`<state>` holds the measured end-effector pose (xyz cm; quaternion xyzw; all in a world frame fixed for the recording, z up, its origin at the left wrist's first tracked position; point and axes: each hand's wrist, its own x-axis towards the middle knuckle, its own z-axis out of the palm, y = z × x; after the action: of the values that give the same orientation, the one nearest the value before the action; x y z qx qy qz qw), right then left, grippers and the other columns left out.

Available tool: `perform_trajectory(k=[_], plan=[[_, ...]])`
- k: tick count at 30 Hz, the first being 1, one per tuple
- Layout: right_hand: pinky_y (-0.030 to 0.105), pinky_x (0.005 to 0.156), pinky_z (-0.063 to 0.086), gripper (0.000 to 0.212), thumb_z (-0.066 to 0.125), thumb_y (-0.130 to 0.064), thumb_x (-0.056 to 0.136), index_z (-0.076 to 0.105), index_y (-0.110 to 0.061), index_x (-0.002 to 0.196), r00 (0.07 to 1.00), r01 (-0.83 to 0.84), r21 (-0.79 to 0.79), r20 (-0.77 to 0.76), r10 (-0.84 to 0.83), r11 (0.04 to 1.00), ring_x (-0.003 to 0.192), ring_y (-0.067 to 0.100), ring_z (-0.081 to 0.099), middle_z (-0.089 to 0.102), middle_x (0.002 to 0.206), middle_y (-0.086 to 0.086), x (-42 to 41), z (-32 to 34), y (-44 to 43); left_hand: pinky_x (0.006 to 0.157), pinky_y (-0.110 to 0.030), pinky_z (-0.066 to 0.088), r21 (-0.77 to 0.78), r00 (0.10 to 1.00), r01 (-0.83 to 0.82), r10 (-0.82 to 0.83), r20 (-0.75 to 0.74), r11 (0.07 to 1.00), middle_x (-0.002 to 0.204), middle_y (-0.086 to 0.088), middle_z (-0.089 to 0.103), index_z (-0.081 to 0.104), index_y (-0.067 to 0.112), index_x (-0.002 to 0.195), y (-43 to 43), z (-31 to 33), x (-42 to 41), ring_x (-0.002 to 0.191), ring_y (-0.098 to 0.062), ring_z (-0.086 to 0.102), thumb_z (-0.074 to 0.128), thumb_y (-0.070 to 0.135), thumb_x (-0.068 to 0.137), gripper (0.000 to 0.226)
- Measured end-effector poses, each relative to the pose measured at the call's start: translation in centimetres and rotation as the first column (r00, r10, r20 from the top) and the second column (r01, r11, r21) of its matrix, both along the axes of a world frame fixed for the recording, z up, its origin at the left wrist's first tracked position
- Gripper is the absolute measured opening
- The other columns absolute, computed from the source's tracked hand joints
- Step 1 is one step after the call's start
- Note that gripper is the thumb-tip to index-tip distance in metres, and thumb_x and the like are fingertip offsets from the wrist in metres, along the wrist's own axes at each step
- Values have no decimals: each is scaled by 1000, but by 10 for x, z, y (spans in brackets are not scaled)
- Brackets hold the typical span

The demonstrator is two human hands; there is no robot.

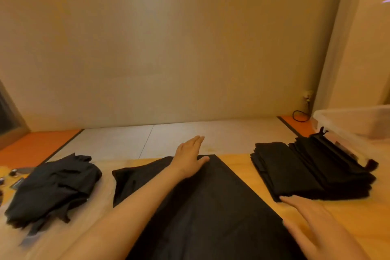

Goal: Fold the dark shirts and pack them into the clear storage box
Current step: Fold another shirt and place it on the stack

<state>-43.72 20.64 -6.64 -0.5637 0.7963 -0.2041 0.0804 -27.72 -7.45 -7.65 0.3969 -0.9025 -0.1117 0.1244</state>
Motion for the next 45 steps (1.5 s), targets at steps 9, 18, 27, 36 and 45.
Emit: perform_trajectory(k=[9,18,27,36,45], plan=[[17,111,-15,63,9,-65,88,-2,-50,148,858,-453,193,-170,485,870,140,-7,-20,-13,155,-27,23,-37,-71,117,-39,-11,82,924,-236,198,326,968,156,5,-26,-19,27,150,115,-40,105,144,-16,-25,-22,82,57,108],[32,112,2,87,-12,-61,92,59,-28,129,982,-56,264,-159,101,963,124,25,54,56,136,7,91,-67,-12,121,-33,-4,10,930,208,-201,308,978,158,19,-13,-7,41,150,76,-40,108,143,3,-17,0,75,80,79],[39,117,-12,58,17,-48,102,-10,-32,151,959,-151,243,-198,201,958,144,13,-22,-16,159,-8,108,-40,-20,120,-31,-10,118,971,128,-148,185,985,152,26,-23,-13,43,148,174,-36,131,139,7,-25,5,74,79,78],[38,119,-8,55,9,-47,102,-7,-31,152,934,-221,244,-225,276,944,146,9,-16,-12,160,-9,129,-59,-10,119,-39,-13,32,970,12,-19,243,999,153,22,-24,-15,43,148,211,-56,150,140,-1,-27,-27,81,57,99],[35,119,-1,55,16,-44,103,-3,-30,153,977,9,267,-208,49,964,146,6,-11,-9,161,-11,61,-61,40,116,-26,-9,89,967,-164,142,214,982,155,19,-18,-11,38,149,196,-55,219,141,2,-20,-17,83,68,93]])
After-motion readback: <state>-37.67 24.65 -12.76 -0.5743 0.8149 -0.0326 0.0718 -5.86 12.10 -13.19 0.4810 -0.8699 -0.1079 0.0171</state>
